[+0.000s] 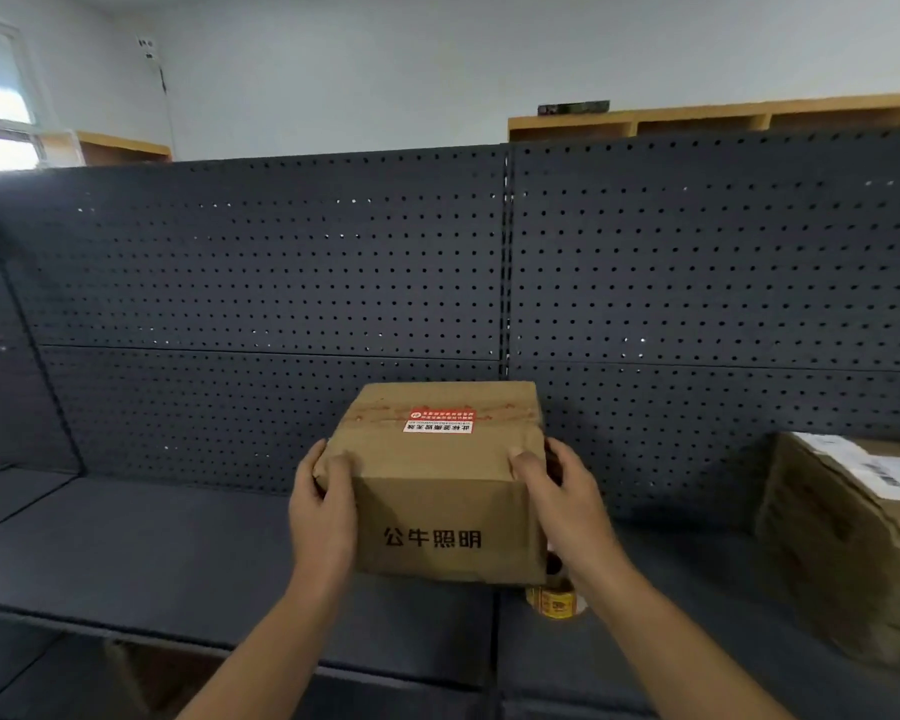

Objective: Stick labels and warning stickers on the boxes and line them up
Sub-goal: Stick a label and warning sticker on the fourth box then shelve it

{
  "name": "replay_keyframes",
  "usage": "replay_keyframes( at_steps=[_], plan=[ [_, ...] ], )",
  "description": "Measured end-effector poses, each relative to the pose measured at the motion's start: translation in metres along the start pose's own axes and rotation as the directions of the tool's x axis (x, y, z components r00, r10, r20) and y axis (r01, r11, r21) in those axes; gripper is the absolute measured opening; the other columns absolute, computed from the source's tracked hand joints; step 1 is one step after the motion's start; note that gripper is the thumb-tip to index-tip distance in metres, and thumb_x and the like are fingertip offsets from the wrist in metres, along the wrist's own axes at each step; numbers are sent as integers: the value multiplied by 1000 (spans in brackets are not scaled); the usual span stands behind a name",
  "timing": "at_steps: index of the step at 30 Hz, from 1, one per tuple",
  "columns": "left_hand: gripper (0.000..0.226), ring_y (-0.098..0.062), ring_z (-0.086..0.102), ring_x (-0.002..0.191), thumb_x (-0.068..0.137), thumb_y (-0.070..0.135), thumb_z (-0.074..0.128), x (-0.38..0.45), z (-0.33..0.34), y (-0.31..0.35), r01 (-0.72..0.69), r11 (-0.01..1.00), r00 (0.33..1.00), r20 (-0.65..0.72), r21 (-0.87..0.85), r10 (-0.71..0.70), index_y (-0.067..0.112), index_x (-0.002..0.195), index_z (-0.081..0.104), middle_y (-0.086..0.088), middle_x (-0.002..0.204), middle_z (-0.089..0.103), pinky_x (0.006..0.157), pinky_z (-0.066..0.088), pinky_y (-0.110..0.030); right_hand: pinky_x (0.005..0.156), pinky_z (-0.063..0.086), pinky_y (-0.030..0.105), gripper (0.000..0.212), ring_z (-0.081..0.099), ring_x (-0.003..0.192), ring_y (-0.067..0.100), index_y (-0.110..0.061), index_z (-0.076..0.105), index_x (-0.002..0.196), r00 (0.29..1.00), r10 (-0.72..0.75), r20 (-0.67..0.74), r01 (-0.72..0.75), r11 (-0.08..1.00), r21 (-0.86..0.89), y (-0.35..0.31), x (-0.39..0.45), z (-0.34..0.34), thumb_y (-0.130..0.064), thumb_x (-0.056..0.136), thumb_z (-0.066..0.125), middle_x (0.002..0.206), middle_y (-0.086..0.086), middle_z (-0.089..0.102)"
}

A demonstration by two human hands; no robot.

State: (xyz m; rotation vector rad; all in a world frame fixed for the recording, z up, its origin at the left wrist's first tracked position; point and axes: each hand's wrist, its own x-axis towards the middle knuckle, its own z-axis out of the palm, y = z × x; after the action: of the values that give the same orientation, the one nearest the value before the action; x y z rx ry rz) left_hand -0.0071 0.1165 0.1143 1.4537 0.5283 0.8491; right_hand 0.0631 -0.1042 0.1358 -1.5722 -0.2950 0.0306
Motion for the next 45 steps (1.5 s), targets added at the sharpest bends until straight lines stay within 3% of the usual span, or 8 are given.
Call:
replay_keyframes(
  at_steps=[6, 12, 16, 22, 25, 30, 38, 45],
  plan=[
    [51, 2, 50, 107, 103, 38, 53, -44, 69, 12, 32, 996, 995, 96, -85, -24, 30, 153, 42, 8, 136, 54, 77, 42, -22, 68, 52, 19, 14, 69, 87, -6, -43, 66, 113, 997, -17, -77, 15, 999, -32, -6, -7, -83, -41, 101, 60, 104, -18, 74],
    [45, -12, 57, 116, 99, 43, 58, -80, 132, 8, 97, 987, 976, 209, -127, -69, 34, 143, 53, 6, 135, 55, 92, 54, -41, 70, 47, 27, 20, 63, 99, 6, -42, 68, 109, 984, -13, -176, -2, 997, -83, -7, -7, -157, -37, 105, 49, 108, -12, 70],
    [39, -3, 52, 112, 100, 46, 55, -107, 165, 0, 109, 991, 959, 270, -82, -83, 35, 137, 53, 10, 134, 47, 89, 48, -35, 73, 46, 25, 28, 60, 103, 4, -36, 65, 123, 979, 9, -206, -34, 992, -118, 6, -7, -203, -37, 106, 43, 115, -13, 67],
    [46, -10, 50, 121, 100, 49, 50, -134, 206, -5, 116, 993, 938, 329, -11, -106, 39, 144, 46, 10, 139, 43, 102, 47, -40, 71, 42, 21, 26, 52, 92, -6, -46, 59, 98, 971, 28, -238, -65, 987, -149, 23, -11, -247, -30, 108, 41, 102, -23, 59],
    [35, -11, 56, 115, 102, 44, 48, -145, 219, -7, 165, 986, 909, 390, -17, -146, 42, 138, 46, 8, 134, 53, 99, 53, -44, 73, 43, 20, 21, 54, 98, -5, -38, 61, 115, 967, 26, -254, -68, 985, -156, 37, -10, -266, -32, 108, 43, 108, -21, 61],
    [35, -1, 51, 95, 107, 32, 45, -153, 234, -13, 161, 987, 904, 399, 11, -152, 35, 142, 41, 21, 107, 45, 71, 46, -27, 81, 44, 19, 32, 55, 110, -6, -36, 57, 134, 981, 3, -195, -53, 967, -250, 57, -10, -285, -46, 107, 43, 119, -22, 63],
    [46, 4, 50, 97, 108, 38, 44, -148, 227, -48, 174, 979, 876, 437, 108, -204, 33, 153, 36, 18, 117, 53, 71, 44, -21, 84, 46, 16, 40, 58, 110, -5, -29, 61, 135, 989, 74, -131, -103, 968, -231, 84, -10, -288, -50, 105, 47, 120, -18, 66],
    [53, -15, 51, 110, 107, 41, 46, -139, 218, -65, 154, 966, 847, 476, 208, -237, 33, 157, 29, -1, 139, 53, 77, 42, -28, 84, 46, 14, 48, 58, 111, -7, -30, 57, 141, 990, 54, -127, -82, 971, -226, 93, -7, -287, -56, 101, 51, 123, -21, 64]
  ],
)
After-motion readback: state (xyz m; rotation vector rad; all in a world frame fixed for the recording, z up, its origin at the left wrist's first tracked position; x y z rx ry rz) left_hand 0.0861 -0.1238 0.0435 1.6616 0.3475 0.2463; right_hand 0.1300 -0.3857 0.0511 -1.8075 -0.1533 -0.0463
